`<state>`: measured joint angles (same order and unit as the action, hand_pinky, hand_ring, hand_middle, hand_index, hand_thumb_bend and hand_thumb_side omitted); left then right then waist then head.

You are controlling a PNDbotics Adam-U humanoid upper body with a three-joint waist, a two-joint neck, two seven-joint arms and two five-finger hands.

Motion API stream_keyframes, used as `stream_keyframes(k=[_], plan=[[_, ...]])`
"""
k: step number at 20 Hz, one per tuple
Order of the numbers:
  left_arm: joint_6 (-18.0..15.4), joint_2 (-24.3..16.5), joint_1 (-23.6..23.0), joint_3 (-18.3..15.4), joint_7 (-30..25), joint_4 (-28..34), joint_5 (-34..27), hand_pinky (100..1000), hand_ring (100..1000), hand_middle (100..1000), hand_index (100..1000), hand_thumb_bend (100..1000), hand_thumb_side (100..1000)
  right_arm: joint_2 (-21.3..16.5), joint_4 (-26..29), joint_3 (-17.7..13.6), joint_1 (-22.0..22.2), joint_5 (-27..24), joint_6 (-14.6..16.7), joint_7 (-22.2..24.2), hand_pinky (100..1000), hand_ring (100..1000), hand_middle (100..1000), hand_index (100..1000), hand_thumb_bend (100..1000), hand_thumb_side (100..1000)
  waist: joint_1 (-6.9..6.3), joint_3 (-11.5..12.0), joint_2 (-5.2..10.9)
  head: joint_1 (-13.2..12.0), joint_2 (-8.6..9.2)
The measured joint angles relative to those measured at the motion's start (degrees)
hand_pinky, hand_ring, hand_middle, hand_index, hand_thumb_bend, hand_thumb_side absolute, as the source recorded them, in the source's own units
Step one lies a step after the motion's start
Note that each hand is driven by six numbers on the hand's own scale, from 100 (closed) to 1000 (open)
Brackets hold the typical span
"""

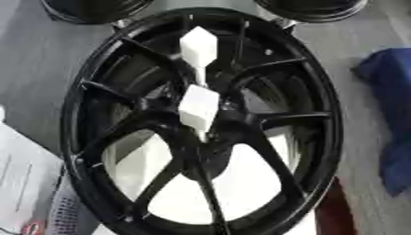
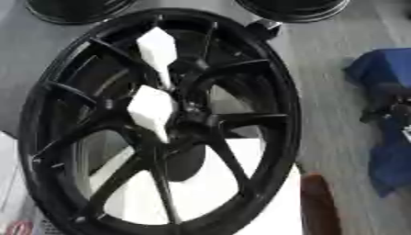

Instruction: Pull the pin out of the wheel hub.

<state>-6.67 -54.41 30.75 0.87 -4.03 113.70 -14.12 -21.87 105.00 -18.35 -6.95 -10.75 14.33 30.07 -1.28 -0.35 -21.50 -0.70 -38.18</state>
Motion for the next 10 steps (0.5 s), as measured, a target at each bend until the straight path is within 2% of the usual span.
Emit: stream_keyframes(k=[10], plan=[[-0.10,0.00,0.20,0.05,-0.26,0.00,0.00,767,746,645,728,100,453,0.00,-0.01,0.00,0.00,0.00,-0.07,0.07,763,605,609,847,100,645,-0.03,-0.03,0.00,-0.24,0.00]])
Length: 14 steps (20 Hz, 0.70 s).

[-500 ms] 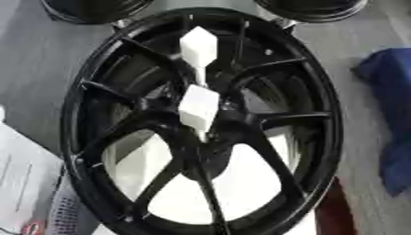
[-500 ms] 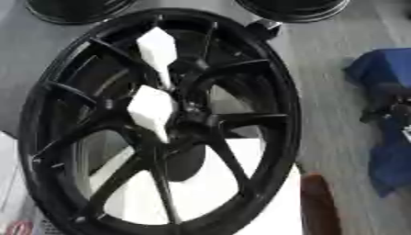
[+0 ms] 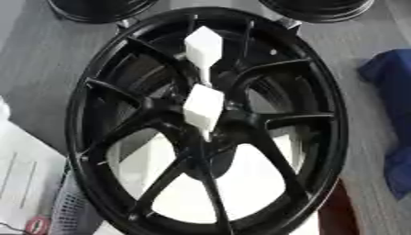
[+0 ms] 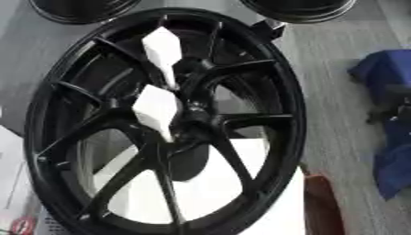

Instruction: Pull the pin out of the wheel hub.

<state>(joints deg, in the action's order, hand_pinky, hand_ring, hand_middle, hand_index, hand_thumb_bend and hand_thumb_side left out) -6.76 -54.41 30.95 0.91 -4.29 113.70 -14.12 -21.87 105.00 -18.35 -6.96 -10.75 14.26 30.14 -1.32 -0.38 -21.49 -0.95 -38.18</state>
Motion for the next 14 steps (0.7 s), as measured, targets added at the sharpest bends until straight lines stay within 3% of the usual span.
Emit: stream_keyframes(k=[4,8,11,14], plan=[[-0.03,-0.05,1.12,0.58,-0.65,0.00,0.03,769,746,646,730,100,427,0.00,-0.01,0.00,0.02,0.00,0.01,0.00,763,605,609,847,100,644,-0.01,-0.03,0.00,0.13,0.00],[-0.88,-2.05,4.99,2.62,-4.39,0.01,1.70,782,747,662,749,100,306,-0.01,-0.04,0.01,0.48,0.03,0.14,0.05,763,605,609,847,100,641,-0.17,-0.01,0.42,0.97,-0.01],[-2.46,-4.50,9.64,5.11,-11.15,0.16,4.93,793,754,676,763,100,259,-0.06,-0.14,0.03,0.55,0.10,0.35,0.13,763,605,609,847,100,641,-0.46,0.10,0.77,1.70,-0.03],[-4.42,-5.83,14.13,7.94,-21.13,0.30,8.63,808,768,683,776,100,343,-0.14,-0.31,0.08,1.01,0.45,0.47,0.20,763,605,609,847,100,640,-0.67,0.28,0.98,2.16,-0.06]])
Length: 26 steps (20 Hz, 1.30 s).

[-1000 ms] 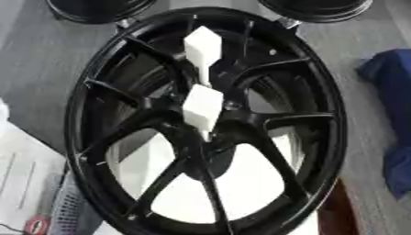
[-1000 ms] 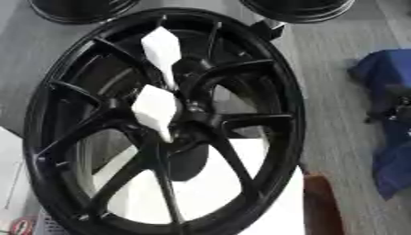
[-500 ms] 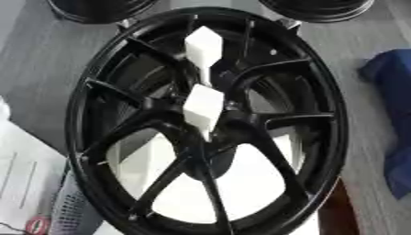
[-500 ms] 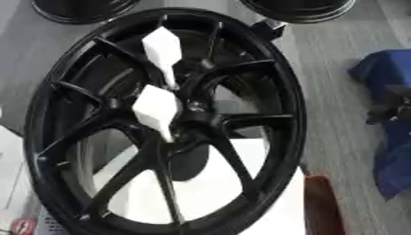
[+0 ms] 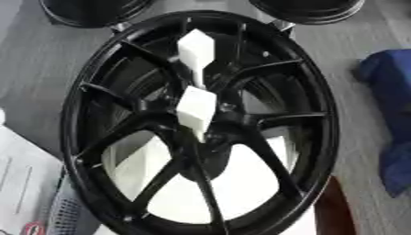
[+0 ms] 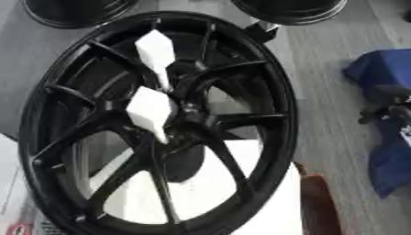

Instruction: Pull the pin out of the wheel hub.

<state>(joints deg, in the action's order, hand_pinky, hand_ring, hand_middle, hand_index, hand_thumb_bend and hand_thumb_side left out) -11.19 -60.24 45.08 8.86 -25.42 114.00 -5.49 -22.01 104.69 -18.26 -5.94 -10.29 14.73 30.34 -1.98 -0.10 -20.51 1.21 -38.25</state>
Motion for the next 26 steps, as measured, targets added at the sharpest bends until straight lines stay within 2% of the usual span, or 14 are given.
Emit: stream_keyframes(k=[1,2,4,7,11,17,19,26], plan=[[-0.52,-0.19,1.45,0.87,-3.77,0.02,1.00,819,772,685,789,100,469,-0.06,-0.02,0.02,0.01,0.10,0.04,0.02,763,605,609,847,100,641,-0.08,0.14,0.09,0.13,0.00],[-0.93,-0.27,2.68,1.74,-7.99,0.03,1.86,822,769,684,791,100,519,-0.16,-0.03,0.10,0.02,0.17,0.05,0.03,763,605,609,847,100,641,-0.19,0.20,0.18,0.23,-0.01],[-1.54,-0.27,5.11,3.65,-16.96,0.02,3.46,825,761,687,794,100,535,-0.51,-0.05,0.26,0.20,0.42,0.13,0.10,763,605,609,847,100,642,-0.34,0.21,0.23,0.43,-0.02],[-2.11,-0.03,7.76,6.22,-23.72,-0.04,5.00,823,760,686,794,100,539,-0.62,-0.13,0.29,0.48,0.64,0.16,0.14,763,605,609,847,100,642,-0.42,0.23,0.46,0.66,-0.02],[-1.49,1.13,10.33,8.77,-25.41,-0.02,4.23,816,751,675,802,100,536,-0.84,-0.24,0.30,0.54,0.77,0.25,0.09,763,605,609,847,100,640,-0.41,0.33,0.58,0.94,-0.02],[1.65,2.96,15.02,11.78,-26.35,0.03,-0.17,811,744,665,796,100,555,-0.95,-0.36,0.55,0.90,0.91,0.44,0.14,763,605,609,848,100,642,-0.37,0.67,0.78,1.43,-0.01],[4.16,3.78,17.07,13.09,-26.12,0.04,-1.30,809,746,670,806,100,600,-0.96,-0.38,0.65,0.95,1.03,0.49,0.21,763,605,609,848,100,644,-0.39,0.85,0.78,1.69,0.01],[15.36,7.92,23.92,20.08,-22.20,0.05,-3.61,811,766,723,836,100,648,-0.98,-0.44,0.73,0.98,1.35,0.54,0.31,763,605,608,848,100,654,-0.59,0.90,0.79,2.68,0.08]])
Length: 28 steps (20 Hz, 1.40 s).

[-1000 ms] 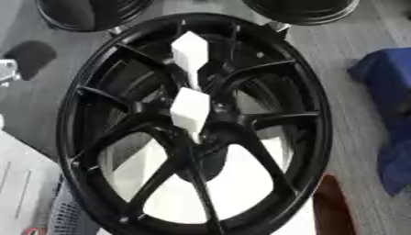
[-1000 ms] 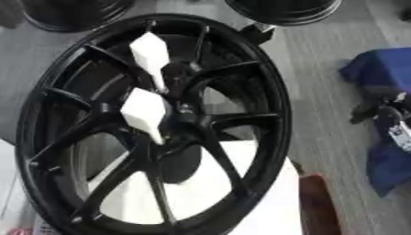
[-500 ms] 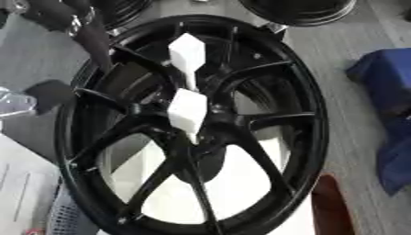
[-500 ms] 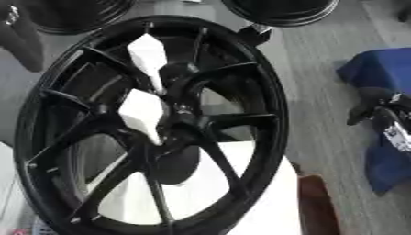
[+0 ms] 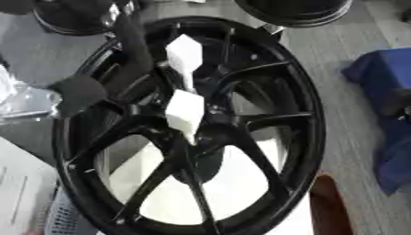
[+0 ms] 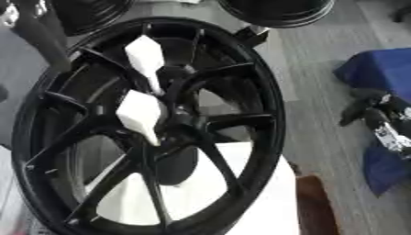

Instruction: Pull the pin out of the wheel hub.

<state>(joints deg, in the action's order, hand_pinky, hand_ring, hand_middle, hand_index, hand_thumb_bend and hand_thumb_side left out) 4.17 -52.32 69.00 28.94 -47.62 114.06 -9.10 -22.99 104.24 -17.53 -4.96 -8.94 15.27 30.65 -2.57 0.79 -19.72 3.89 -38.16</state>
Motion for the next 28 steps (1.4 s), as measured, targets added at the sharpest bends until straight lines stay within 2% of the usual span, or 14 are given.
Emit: stream_keyframes(k=[5,8,12,15,18,24,28], plan=[[6.21,2.44,2.28,3.75,2.19,0.03,-0.49,807,756,736,851,100,717,0.00,-0.27,0.24,-0.01,0.50,-0.02,0.05,763,605,608,849,100,660,-0.14,0.01,-0.19,0.18,0.04],[8.28,3.49,2.69,4.82,1.94,0.04,-0.52,793,711,738,855,100,731,0.00,-0.28,0.24,-0.05,0.88,-0.06,0.08,763,605,608,849,100,665,-0.14,0.01,-0.71,0.19,0.05],[10.23,4.19,2.81,5.55,1.40,0.06,-0.42,788,718,745,857,100,743,0.03,-0.29,0.25,-0.12,1.47,-0.09,0.11,763,605,608,849,100,674,-0.14,0.00,-1.35,0.19,0.05],[11.02,4.49,2.81,5.86,0.93,0.06,0.09,798,759,765,862,100,752,0.09,-0.29,0.25,-0.39,1.94,-0.09,0.11,763,604,607,849,100,677,-0.13,0.00,-1.95,0.18,0.06],[11.41,4.49,2.78,5.97,0.38,0.07,0.74,862,835,804,877,100,777,0.16,-0.29,0.25,-0.56,2.36,-0.10,0.10,763,602,604,849,100,682,-0.13,0.01,-2.46,0.17,0.07],[10.99,4.49,2.18,6.16,-0.35,0.07,2.08,884,873,812,882,100,723,0.59,-0.29,0.24,-0.65,2.96,-0.15,0.07,762,600,601,849,100,690,-0.12,0.01,-3.19,-0.02,0.29],[10.55,4.49,1.58,6.16,-0.26,0.07,3.67,878,868,809,879,100,683,0.76,-0.29,0.24,-1.00,3.27,-0.16,0.05,762,599,600,849,100,691,-0.10,0.01,-3.47,-0.13,0.52]])
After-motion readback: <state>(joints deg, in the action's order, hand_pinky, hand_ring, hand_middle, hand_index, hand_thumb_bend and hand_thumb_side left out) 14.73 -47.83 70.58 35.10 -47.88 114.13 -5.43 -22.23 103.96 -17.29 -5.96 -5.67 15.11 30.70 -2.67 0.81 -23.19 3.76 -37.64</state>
